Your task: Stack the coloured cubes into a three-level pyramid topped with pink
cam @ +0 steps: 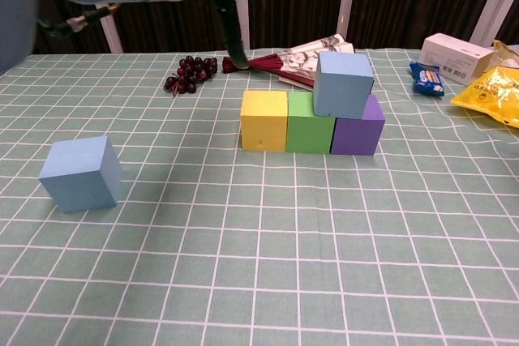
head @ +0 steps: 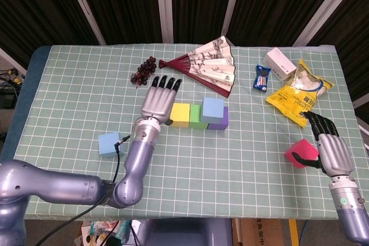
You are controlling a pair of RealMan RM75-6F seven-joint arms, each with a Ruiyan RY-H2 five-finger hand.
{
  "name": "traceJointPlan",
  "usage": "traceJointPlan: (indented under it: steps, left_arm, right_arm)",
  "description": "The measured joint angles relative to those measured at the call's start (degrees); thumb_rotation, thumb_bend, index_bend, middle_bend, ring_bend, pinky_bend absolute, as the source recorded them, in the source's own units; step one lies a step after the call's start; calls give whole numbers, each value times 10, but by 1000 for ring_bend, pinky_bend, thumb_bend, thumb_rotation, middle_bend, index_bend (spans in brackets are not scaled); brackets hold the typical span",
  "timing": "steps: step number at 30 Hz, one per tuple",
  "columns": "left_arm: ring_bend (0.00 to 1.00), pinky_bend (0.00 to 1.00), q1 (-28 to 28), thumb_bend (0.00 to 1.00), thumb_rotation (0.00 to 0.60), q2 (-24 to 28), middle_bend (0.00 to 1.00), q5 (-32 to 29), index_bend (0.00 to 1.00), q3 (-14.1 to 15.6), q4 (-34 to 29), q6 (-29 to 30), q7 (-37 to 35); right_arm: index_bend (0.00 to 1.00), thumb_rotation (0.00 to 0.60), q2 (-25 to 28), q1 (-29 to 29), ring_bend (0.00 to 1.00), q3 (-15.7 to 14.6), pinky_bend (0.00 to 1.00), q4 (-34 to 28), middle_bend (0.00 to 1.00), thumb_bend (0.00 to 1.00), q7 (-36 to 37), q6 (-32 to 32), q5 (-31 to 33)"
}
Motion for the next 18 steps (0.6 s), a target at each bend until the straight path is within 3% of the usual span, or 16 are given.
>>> traceJointPlan:
  steps: [8,18]
  left_arm:
    - [0,0,64,125,600,68,64,82,0,64,-53,22,-44]
    - [0,0,117,125,600,114,104,121,0,111,-80,16,-87]
  right_arm:
    - [0,600,-3,0,0,1,0,1,83,236,-3,3,-2]
    - [0,600,-7,-1,0,0,0,3,83,235,-12,6,-1]
